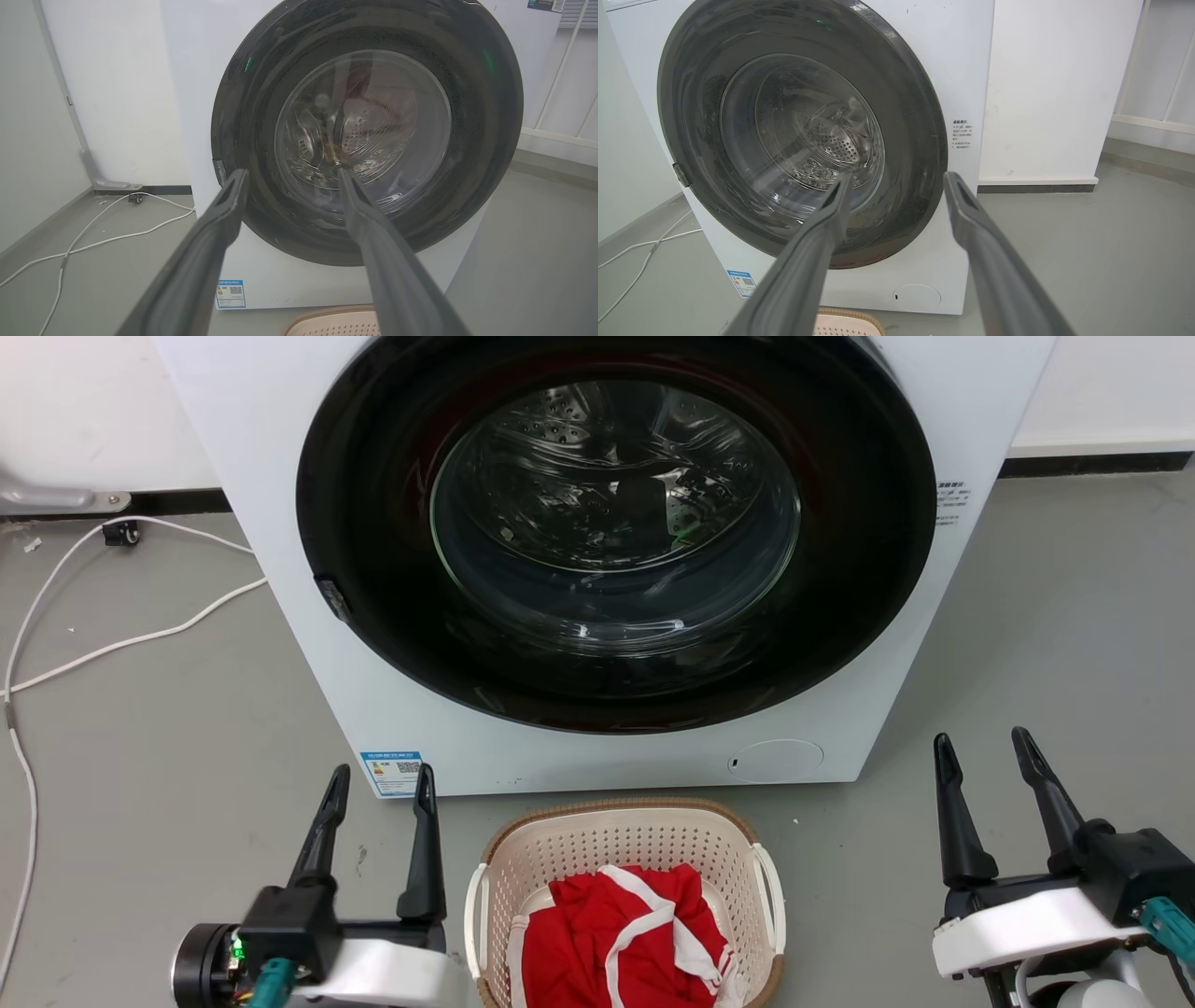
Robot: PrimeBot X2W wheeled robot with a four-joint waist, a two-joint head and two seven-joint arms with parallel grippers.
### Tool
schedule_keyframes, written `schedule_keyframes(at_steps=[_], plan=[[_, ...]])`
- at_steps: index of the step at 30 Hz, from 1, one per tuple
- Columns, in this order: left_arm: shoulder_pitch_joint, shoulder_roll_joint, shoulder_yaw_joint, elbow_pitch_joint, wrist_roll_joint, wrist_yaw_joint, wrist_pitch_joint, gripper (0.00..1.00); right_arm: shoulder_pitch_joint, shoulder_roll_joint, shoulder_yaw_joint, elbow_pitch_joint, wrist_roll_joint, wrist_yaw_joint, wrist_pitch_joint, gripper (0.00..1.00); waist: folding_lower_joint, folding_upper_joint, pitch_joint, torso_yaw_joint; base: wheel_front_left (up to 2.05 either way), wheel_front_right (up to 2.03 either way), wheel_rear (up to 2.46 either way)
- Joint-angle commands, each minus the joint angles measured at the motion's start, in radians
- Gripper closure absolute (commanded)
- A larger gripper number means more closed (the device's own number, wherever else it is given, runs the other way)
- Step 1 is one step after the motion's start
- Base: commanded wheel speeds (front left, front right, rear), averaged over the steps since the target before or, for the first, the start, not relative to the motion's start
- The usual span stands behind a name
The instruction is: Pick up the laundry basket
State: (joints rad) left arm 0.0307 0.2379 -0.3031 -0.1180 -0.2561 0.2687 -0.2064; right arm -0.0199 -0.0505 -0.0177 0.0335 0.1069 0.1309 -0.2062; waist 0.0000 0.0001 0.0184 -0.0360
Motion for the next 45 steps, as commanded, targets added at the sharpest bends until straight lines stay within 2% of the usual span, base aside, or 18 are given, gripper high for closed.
schedule_keyframes(at_steps=[1, 6, 13, 17, 26, 45], plan=[[-0.003, -0.013, 0.012, -0.015, -0.011, -0.019, -0.011, 0.0, 0.008, 0.0, 0.0, -0.002, -0.021, 0.0, -0.011, 0.0, 0.0, -0.0001, -0.001, -0.001, 0.0, 0.0, 0.0], [0.026, -0.063, 0.086, -0.026, -0.028, -0.136, -0.02, 0.0, 0.015, 0.0, -0.001, 0.011, -0.024, 0.0, -0.021, 0.0, 0.0, -0.0001, 0.0, -0.004, 0.0, 0.0, 0.0], [0.061, -0.144, 0.197, 0.038, 0.013, -0.308, -0.033, 0.0, 0.02, 0.0, -0.011, 0.038, -0.028, 0.0, -0.033, 0.0, 0.0, -0.0001, 0.005, -0.007, 0.0, 0.0, 0.0], [0.066, -0.169, 0.227, 0.083, 0.052, -0.361, -0.041, 0.0, 0.02, 0.0, -0.013, 0.055, -0.033, 0.0, -0.041, 0.0, 0.0, -0.0001, 0.008, -0.009, 0.0, 0.0, 0.0], [0.069, -0.185, 0.238, 0.132, 0.112, -0.395, -0.056, 0.0, 0.014, 0.001, -0.008, 0.084, -0.049, 0.0, -0.057, 0.0, 0.0, -0.0001, 0.012, -0.008, 0.0, 0.0, 0.0], [0.069, -0.188, 0.232, 0.132, 0.103, -0.399, -0.059, 0.0, 0.006, 0.001, -0.003, 0.105, -0.028, 0.0, -0.06, 0.0, 0.0, -0.0001, 0.012, -0.005, 0.0, 0.0, 0.0]])
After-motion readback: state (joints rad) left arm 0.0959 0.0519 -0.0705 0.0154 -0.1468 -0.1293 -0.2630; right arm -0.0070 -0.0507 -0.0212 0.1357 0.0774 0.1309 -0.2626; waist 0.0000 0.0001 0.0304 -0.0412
